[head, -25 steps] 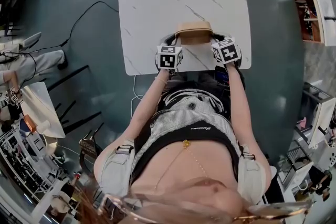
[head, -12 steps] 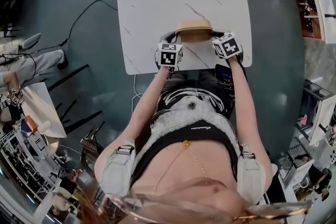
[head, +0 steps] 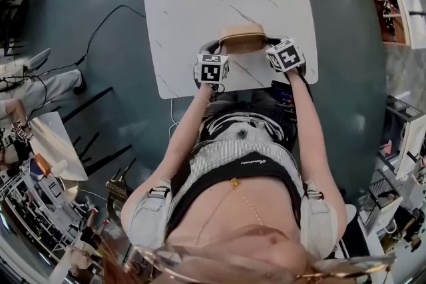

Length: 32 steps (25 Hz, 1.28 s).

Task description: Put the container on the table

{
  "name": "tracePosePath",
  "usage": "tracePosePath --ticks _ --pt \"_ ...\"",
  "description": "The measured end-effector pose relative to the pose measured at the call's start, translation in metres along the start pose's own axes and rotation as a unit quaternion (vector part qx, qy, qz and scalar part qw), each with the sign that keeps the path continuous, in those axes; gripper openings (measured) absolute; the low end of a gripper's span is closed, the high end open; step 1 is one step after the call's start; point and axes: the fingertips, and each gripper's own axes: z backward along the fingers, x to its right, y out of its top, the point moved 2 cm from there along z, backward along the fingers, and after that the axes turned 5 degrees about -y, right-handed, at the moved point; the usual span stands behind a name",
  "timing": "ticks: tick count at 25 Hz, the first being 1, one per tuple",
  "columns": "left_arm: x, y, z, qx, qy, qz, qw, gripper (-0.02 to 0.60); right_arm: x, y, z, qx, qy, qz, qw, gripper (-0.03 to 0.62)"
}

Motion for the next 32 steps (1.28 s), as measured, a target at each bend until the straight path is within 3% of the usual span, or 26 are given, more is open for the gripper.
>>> tracePosePath --ticks 4,10,32 --pt "-0.003 0.003 -0.004 -0.016 0.001 -0.015 0.9998 0.045 0.004 0.004 0.000 -0.001 -0.007 0.000 1.000 0.061" --pt "-0.005 0.011 -0.008 -0.041 -0.018 -0.006 0.9990 0.051 0.010 0.013 -0.004 0.005 -0.003 -0.010 1.000 0.064" --pt "-0.019 0.020 -0.022 -0.020 -0.010 0.023 0.9995 0.061 0.017 0.024 -0.016 0.020 -0.010 -0.038 0.999 0.074"
